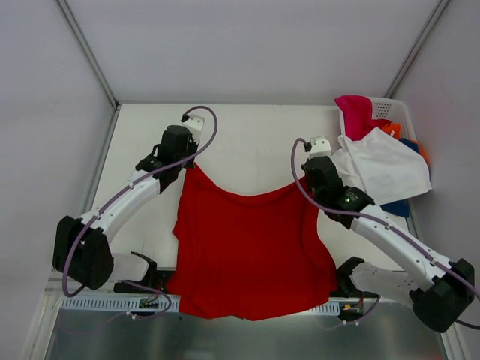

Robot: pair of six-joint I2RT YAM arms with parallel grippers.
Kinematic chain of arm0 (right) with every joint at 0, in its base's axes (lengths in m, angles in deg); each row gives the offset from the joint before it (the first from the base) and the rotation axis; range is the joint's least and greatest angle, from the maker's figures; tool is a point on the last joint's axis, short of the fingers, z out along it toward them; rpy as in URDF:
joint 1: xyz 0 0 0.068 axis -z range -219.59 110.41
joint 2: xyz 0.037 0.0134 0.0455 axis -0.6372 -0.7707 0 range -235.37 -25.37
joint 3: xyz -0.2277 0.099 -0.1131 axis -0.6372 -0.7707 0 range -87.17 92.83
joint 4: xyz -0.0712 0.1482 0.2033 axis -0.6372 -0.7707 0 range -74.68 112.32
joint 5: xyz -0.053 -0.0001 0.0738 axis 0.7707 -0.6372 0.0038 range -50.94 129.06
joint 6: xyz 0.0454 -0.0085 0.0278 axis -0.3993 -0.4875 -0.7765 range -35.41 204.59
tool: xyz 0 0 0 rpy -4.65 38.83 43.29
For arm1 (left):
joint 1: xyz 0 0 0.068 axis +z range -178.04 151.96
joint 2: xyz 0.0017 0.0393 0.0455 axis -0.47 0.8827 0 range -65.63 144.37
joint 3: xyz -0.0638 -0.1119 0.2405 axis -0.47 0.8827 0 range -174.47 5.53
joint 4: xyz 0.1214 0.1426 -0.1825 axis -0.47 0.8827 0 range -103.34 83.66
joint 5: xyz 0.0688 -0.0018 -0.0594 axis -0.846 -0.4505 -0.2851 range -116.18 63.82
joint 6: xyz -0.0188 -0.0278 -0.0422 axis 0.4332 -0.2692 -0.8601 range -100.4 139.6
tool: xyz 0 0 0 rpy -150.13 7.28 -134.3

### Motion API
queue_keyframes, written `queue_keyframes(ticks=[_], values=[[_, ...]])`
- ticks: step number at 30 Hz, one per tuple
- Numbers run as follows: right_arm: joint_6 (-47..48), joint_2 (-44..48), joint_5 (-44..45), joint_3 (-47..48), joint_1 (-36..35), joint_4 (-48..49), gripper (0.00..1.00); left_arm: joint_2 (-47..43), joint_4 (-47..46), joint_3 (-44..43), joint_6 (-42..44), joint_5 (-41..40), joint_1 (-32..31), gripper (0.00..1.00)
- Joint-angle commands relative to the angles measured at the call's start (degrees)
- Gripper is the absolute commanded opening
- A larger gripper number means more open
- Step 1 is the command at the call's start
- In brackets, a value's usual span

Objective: Fold and stack the t-shirts
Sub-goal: Flatten the tshirt out

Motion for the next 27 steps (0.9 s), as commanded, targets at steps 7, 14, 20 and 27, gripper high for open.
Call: queue_keyframes(ticks=[7,14,20,27], values=[[5.5,-19.6,-2.8,9.2,6.7,10.4,0.0,13.8,-8.4,-10.3,1.9,6.4,5.4,0.0],[7.5,-32.8,-4.2,16.3,10.1,13.5,0.0,28.5,-10.6,-21.8,4.8,7.5,7.1,0.0],[9.2,-41.7,-4.7,24.9,12.9,13.6,0.0,38.3,-10.5,-31.0,7.9,7.9,8.8,0.0],[11.2,-49.7,-5.0,32.5,15.6,13.6,0.0,45.8,-10.2,-38.2,11.4,6.2,11.0,0.0]])
